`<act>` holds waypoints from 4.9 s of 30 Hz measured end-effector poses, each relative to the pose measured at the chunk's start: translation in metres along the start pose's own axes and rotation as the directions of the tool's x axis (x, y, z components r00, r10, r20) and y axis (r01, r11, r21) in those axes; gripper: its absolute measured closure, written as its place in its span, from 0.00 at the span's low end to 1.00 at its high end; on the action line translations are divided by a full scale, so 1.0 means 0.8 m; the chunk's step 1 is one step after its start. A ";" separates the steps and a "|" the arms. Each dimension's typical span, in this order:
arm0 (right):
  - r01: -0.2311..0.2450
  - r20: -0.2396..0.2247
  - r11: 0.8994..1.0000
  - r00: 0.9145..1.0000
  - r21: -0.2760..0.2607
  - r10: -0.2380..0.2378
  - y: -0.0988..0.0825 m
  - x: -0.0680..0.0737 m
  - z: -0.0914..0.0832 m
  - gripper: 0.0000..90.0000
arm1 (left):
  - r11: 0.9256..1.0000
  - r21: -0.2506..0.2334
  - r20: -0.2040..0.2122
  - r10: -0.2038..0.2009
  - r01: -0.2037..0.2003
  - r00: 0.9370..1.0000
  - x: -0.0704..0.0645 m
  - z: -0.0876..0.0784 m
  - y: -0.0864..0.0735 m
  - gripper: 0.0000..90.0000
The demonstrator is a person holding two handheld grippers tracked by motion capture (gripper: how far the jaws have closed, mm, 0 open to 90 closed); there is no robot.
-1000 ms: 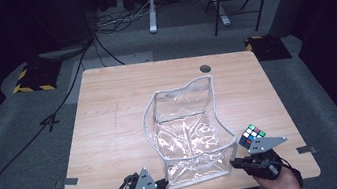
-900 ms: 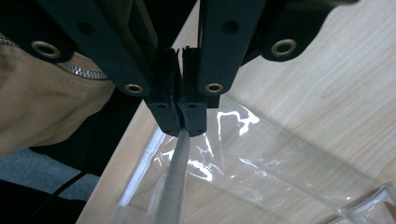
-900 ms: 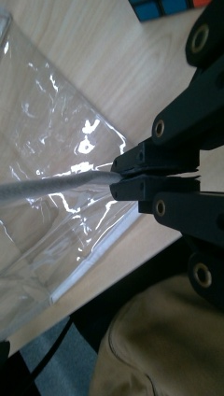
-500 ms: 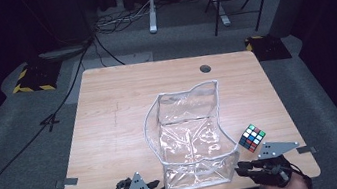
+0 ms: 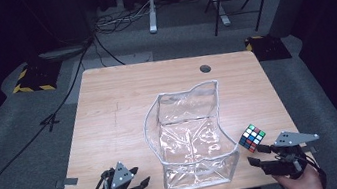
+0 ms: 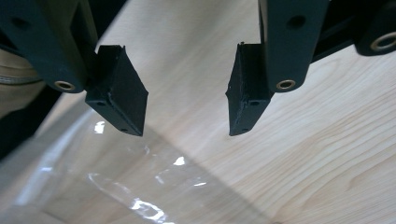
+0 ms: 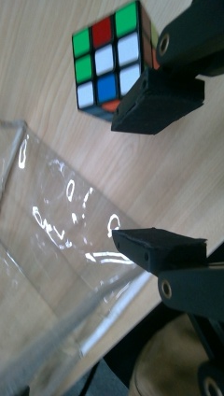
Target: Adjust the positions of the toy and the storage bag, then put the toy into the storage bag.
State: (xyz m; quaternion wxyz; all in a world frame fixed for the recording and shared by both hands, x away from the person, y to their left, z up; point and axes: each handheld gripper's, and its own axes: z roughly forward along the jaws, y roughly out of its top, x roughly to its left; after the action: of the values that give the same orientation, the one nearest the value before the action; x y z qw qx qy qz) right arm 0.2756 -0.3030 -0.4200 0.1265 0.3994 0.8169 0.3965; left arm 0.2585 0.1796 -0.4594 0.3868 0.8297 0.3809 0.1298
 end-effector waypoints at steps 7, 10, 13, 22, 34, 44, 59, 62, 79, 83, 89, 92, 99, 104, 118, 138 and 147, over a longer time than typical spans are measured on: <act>-0.048 0.067 0.999 0.997 -0.012 0.049 0.001 -0.018 -0.007 0.40 | 0.995 -0.001 -0.048 -0.096 0.096 0.994 0.043 0.011 -0.001 0.46; -0.060 0.089 0.998 0.994 -0.013 0.061 0.000 -0.024 -0.008 0.40 | 0.993 0.004 -0.061 -0.118 0.119 0.991 0.053 0.014 -0.002 0.45; -0.080 0.100 0.997 0.992 -0.018 0.081 -0.001 -0.029 -0.010 0.39 | 0.988 0.028 -0.083 -0.148 0.151 0.986 0.070 0.023 -0.005 0.45; -0.072 0.154 0.997 0.986 0.013 0.069 0.005 -0.052 -0.006 0.33 | 0.979 0.089 -0.143 -0.170 0.184 0.975 0.095 0.040 -0.010 0.41; -0.057 0.174 0.990 0.984 0.130 0.033 0.028 -0.072 0.024 0.24 | 0.994 0.054 -0.166 -0.081 0.091 0.983 0.098 0.051 -0.016 0.28; -0.028 0.160 0.973 0.987 0.229 -0.009 0.044 -0.077 0.064 0.25 | 0.995 0.052 -0.165 -0.075 0.085 0.983 0.098 0.051 -0.016 0.27; 0.002 0.130 0.926 0.990 0.377 -0.056 0.055 -0.081 0.091 0.37 | 0.995 0.055 -0.161 -0.077 0.087 0.984 0.097 0.051 -0.016 0.27; 0.020 0.142 0.923 0.987 0.384 -0.080 0.055 -0.081 0.090 0.38 | 0.995 0.057 -0.161 -0.076 0.086 0.984 0.097 0.051 -0.016 0.26; -0.034 0.119 0.952 0.993 0.305 -0.003 0.091 -0.079 0.039 0.38 | 0.995 0.060 -0.160 -0.073 0.084 0.984 0.096 0.052 -0.016 0.23; -0.029 0.116 0.958 0.993 0.286 -0.005 0.101 -0.080 0.027 0.38 | 0.995 0.060 -0.160 -0.073 0.083 0.984 0.096 0.052 -0.016 0.23; -0.028 0.115 0.965 0.993 0.259 -0.002 0.118 -0.079 0.010 0.38 | 0.995 0.058 -0.162 -0.074 0.084 0.984 0.096 0.052 -0.016 0.23; -0.019 0.108 0.970 0.994 0.241 -0.008 0.127 -0.079 0.002 0.38 | 0.995 0.058 -0.162 -0.072 0.082 0.984 0.096 0.052 -0.016 0.23; -0.003 0.110 0.976 0.994 0.219 -0.022 0.145 -0.080 -0.013 0.38 | 0.995 0.058 -0.163 -0.074 0.085 0.984 0.096 0.052 -0.016 0.23; 0.007 0.112 0.980 0.993 0.199 -0.030 0.155 -0.080 -0.023 0.38 | 0.995 0.054 -0.163 -0.077 0.087 0.984 0.095 0.052 -0.017 0.23; 0.044 0.104 0.982 0.993 0.185 -0.064 0.183 -0.074 -0.045 0.38 | 0.995 0.059 -0.163 -0.076 0.086 0.984 0.097 0.054 -0.014 0.21; 0.173 0.020 0.971 0.984 0.167 -0.179 0.261 -0.046 -0.044 0.38 | 0.993 0.060 -0.176 -0.090 0.102 0.980 0.096 0.055 -0.013 0.21; 0.228 -0.019 0.961 0.974 0.159 -0.228 0.286 -0.023 -0.044 0.38 | 0.993 0.061 -0.178 -0.091 0.103 0.980 0.096 0.054 -0.013 0.21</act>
State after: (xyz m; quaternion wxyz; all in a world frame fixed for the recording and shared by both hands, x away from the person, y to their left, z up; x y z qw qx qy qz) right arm 0.3955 -0.2518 -0.2279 0.1385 0.3116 0.8866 0.3124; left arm 0.3271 0.2166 -0.5024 0.3287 0.8085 0.4577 0.1696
